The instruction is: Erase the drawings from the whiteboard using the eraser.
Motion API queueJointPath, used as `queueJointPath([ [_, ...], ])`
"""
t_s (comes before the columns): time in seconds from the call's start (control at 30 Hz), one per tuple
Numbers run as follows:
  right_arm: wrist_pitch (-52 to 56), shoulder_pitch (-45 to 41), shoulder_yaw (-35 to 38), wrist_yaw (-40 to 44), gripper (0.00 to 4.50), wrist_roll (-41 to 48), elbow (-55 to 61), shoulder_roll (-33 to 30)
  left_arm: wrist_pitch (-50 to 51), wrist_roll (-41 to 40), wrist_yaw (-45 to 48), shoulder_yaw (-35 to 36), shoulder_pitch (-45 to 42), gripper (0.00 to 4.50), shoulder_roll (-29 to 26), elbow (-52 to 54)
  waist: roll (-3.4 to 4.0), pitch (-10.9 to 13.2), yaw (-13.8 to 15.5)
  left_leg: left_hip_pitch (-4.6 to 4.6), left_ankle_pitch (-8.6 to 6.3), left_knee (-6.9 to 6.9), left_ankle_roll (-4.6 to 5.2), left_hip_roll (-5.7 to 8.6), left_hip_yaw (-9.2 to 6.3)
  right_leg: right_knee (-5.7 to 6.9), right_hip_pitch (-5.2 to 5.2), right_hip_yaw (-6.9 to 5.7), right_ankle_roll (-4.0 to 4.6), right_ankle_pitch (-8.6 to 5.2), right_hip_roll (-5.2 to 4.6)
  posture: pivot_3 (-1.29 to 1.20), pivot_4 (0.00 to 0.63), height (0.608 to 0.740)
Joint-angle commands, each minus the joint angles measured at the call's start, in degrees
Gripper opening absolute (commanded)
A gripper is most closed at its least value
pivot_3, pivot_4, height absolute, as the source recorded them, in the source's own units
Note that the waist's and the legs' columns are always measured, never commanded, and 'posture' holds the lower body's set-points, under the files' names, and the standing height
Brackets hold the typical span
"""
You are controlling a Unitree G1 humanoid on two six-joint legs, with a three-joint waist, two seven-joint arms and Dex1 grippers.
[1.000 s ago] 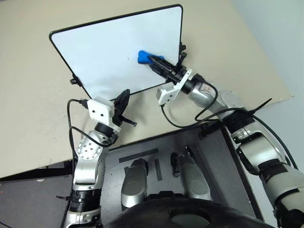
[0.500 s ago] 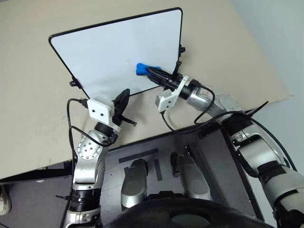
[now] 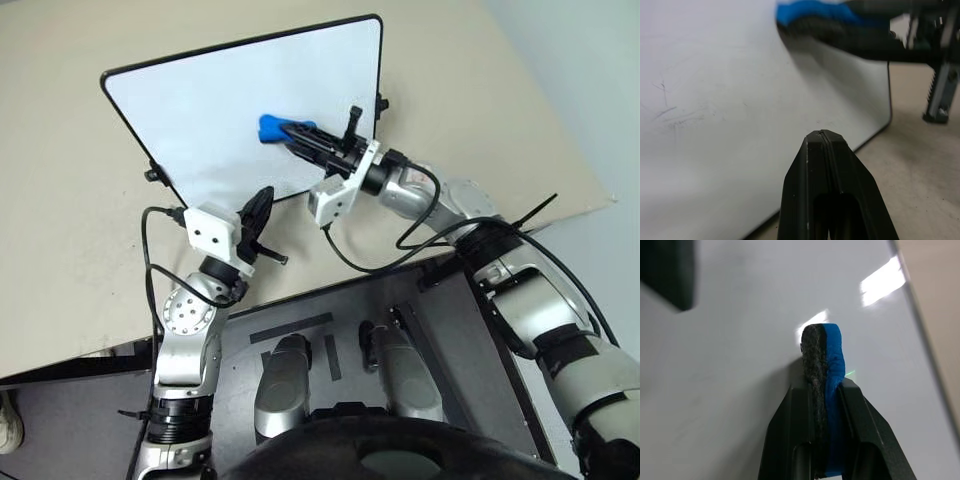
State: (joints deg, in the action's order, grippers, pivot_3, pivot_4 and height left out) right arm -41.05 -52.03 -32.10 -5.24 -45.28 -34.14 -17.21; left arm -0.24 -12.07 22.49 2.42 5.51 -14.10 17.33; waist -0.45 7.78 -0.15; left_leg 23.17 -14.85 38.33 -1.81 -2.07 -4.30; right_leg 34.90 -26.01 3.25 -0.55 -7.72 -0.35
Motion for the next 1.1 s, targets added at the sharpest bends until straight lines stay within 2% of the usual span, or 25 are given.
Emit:
queueJointPath([
  [0.03, -0.46, -2.45, 1.39, -1.84, 0.24, 0.25, -0.03, 0.51, -1.1, -0.3, 0.25, -0.13, -0.62, 0.0, 0.1, 0.64, 0.0, 0.0, 0.0, 0.01, 0.0, 0.0, 0.0, 0.0, 0.0, 0.0, -0.01, 0.0, 0.0, 0.0, 0.0, 0.0, 0.15, 0.74],
  [0.53, -1.15, 3.51, -0.84, 0.96, 0.24, -0.35, -2.5, -1.76, -1.3, -0.23, 0.06, -0.33, -0.15, 0.0, 0.18, 0.99, 0.0, 0.0, 0.06, 0.0, 0.0, 0.01, 0.0, 0.0, 0.0, 0.02, 0.02, 0.0, 0.0, 0.0, -0.01, 0.0, 0.15, 0.74],
  [0.73, -1.46, 6.98, 1.03, 4.7, 0.24, 3.12, 0.11, -4.41, -1.2, -0.31, 0.08, -0.24, -0.02, 0.0, 0.06, 1.2, -0.01, 0.0, 0.14, -0.01, 0.0, 0.02, 0.0, 0.0, 0.0, 0.01, 0.06, -0.01, 0.01, 0.01, -0.01, 0.0, 0.15, 0.74],
  [0.8, -1.2, 8.97, 2.75, 8.48, 0.24, 7.58, 2.39, -5.57, -1.16, -0.39, 0.06, -0.16, 0.13, 0.0, 0.02, 1.38, -0.01, 0.0, 0.14, 0.0, 0.0, 0.03, 0.0, 0.0, 0.01, -0.02, 0.06, 0.0, 0.0, 0.01, -0.01, 0.0, 0.15, 0.74],
  [0.93, 3.57, 16.08, 5.76, 23.29, 0.24, 22.62, 10.62, -9.14, -1.12, -0.66, 0.12, 0.13, 0.51, 0.0, -0.1, 1.58, -0.02, -0.01, 0.27, 0.04, -0.02, 0.02, 0.01, 0.0, 0.05, -0.06, 0.07, -0.01, -0.04, -0.03, 0.0, 0.0, 0.15, 0.74],
  [1.1, 15.87, 27.08, 9.84, 36.87, 0.24, 35.07, 25.36, -15.65, -0.89, -0.9, 0.32, 0.17, 0.6, 0.0, -0.26, 1.4, -0.04, -0.02, 0.37, 0.03, -0.04, 0.06, 0.04, 0.01, 0.1, -0.09, 0.19, 0.0, -0.12, -0.13, 0.01, 0.0, 0.15, 0.74],
])
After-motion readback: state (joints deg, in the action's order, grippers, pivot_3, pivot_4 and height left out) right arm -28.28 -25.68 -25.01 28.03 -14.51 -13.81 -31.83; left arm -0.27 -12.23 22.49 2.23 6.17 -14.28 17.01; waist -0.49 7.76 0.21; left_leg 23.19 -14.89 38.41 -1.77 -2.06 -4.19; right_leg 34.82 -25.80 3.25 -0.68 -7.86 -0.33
